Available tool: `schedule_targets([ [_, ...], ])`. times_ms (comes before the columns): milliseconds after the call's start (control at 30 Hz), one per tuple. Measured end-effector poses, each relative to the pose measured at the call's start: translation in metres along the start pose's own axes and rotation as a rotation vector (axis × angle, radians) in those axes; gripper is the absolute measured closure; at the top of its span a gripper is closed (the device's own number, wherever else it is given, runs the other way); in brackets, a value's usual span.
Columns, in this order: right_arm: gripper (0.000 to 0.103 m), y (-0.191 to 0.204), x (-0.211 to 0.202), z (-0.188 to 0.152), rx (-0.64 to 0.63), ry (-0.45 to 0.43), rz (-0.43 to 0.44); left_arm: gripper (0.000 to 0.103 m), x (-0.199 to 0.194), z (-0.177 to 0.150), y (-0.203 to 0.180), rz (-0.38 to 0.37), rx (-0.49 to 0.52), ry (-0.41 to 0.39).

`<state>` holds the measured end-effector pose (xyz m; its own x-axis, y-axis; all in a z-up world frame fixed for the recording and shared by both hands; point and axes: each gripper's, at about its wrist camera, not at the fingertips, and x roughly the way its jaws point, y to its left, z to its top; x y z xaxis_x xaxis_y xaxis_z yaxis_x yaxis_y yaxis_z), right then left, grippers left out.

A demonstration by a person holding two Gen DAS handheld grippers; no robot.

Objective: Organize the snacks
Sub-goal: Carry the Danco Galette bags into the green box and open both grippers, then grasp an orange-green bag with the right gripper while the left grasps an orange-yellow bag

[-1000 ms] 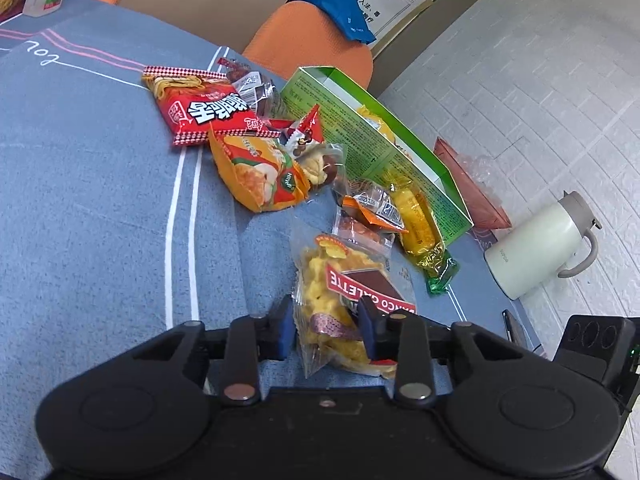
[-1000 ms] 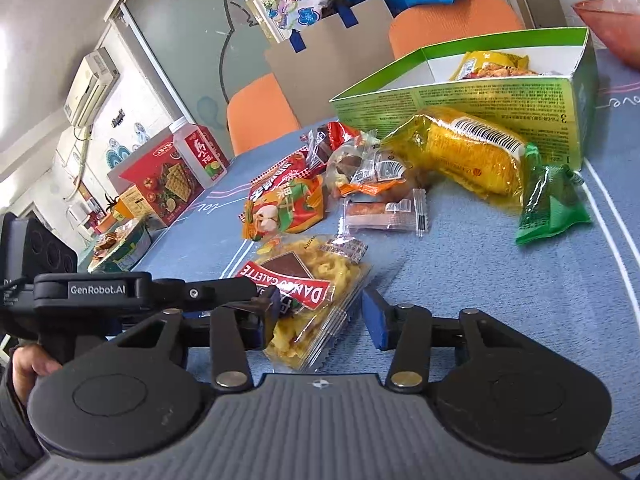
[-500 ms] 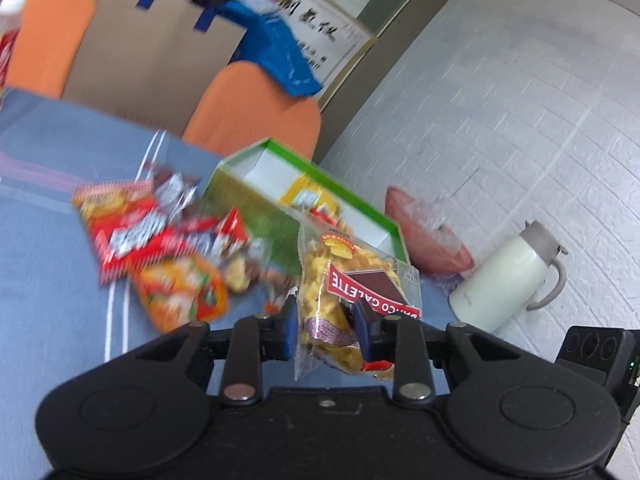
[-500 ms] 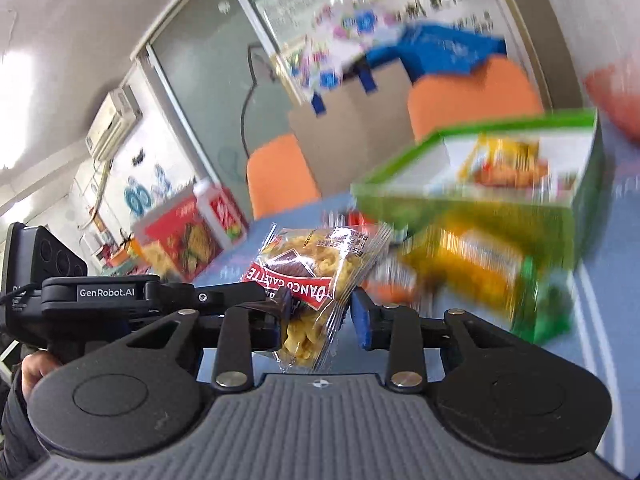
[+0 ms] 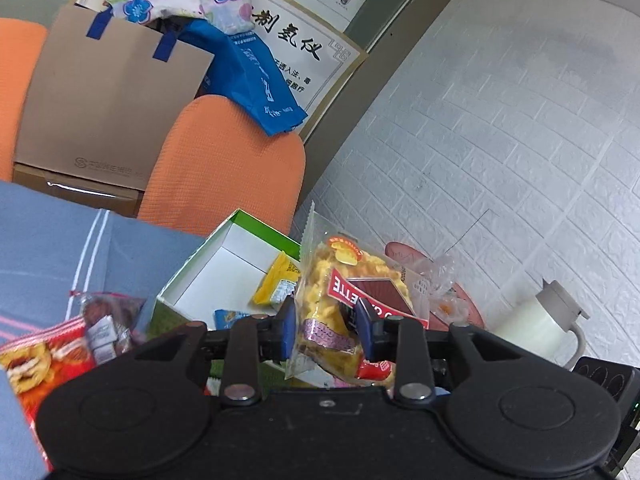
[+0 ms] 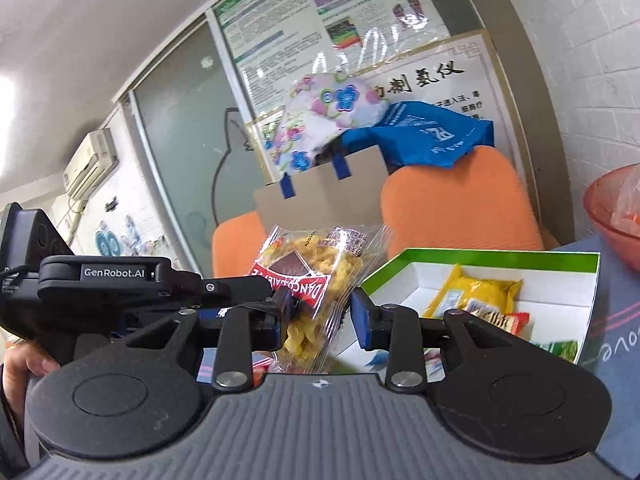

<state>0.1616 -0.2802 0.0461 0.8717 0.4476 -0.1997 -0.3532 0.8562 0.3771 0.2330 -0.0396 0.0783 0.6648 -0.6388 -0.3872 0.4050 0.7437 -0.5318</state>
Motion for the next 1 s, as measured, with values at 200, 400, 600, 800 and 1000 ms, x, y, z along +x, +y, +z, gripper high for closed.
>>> schedule_targets([
  [200, 0.045, -0.029, 0.024, -0.002, 0.031, 0.022, -0.048, 0.045, 0.045, 0.003, 0.015, 0.032, 0.005, 0.046],
  [400, 0.0, -0.041, 0.043, -0.014, -0.054, 0.113, -0.276, 0.0, 0.035, -0.012, 0.02, 0.227, 0.066, -0.045],
  [600, 0.0, -0.03, -0.002, -0.02, -0.032, 0.07, -0.239, 0.0, -0.028, -0.032, 0.02, 0.172, 0.03, -0.12],
  [800, 0.0, 0.005, -0.034, -0.034, -0.032, 0.057, -0.143, 0.0, -0.081, -0.059, 0.029, 0.295, 0.009, -0.113],
  [1000, 0.0, 0.034, -0.037, -0.067, 0.022, 0.156, -0.048, 0.0, -0.097, -0.09, 0.062, 0.301, -0.108, -0.032],
])
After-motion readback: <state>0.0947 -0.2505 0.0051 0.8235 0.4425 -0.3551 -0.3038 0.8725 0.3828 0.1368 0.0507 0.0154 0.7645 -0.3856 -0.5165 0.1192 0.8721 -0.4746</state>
